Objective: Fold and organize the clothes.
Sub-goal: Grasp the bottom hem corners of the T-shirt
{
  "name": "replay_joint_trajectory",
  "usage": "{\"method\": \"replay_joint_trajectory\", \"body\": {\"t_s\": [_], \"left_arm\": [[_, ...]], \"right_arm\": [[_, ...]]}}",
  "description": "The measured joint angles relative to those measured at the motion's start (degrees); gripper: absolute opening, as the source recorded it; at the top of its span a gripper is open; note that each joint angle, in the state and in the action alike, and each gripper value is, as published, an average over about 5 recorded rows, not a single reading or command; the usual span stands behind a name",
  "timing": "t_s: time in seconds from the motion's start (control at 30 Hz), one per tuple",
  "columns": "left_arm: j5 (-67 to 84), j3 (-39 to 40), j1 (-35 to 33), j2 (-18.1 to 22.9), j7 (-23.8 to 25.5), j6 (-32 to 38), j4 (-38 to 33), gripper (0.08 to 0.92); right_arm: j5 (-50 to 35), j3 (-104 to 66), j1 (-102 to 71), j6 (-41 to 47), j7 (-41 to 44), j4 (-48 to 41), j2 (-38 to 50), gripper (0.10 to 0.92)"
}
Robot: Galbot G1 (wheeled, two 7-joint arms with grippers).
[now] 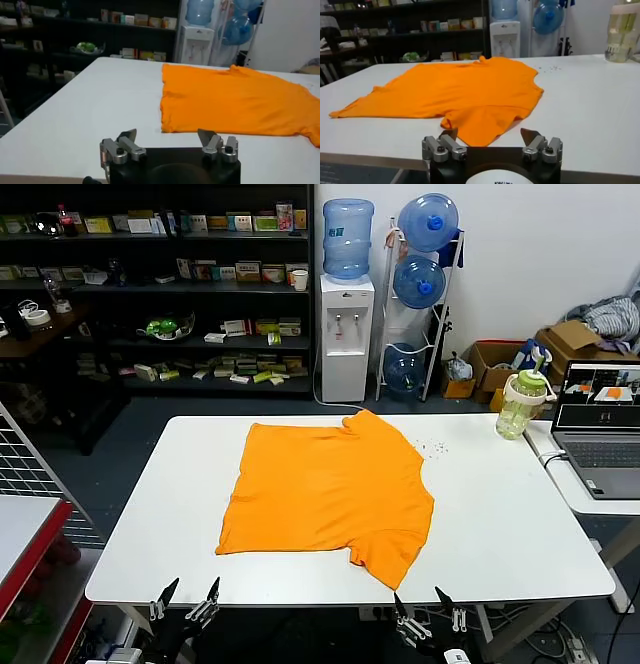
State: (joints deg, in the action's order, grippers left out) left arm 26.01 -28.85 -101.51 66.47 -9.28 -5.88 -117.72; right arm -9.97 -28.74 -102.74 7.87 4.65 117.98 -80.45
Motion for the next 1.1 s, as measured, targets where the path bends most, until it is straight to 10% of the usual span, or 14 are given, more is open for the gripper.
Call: {"method": "replay_joint_trajectory", "body": {"t_s": [0.9, 1.1], "left_arm": [[3.17, 7.11, 18.64, -1.63, -0.73, -0.55, 15.51, 0.823], [3.31, 8.4, 20.79, -1.24, -1.11, -0.65, 18.01, 0.764]], "right_arm": [[0.73, 4.58, 16.03, 5.24, -5.22, -13.19, -1.77, 0.814], [1.08, 5.13, 17.09, 5.62, -5.52, -14.69, -1.98, 0.675]]}}
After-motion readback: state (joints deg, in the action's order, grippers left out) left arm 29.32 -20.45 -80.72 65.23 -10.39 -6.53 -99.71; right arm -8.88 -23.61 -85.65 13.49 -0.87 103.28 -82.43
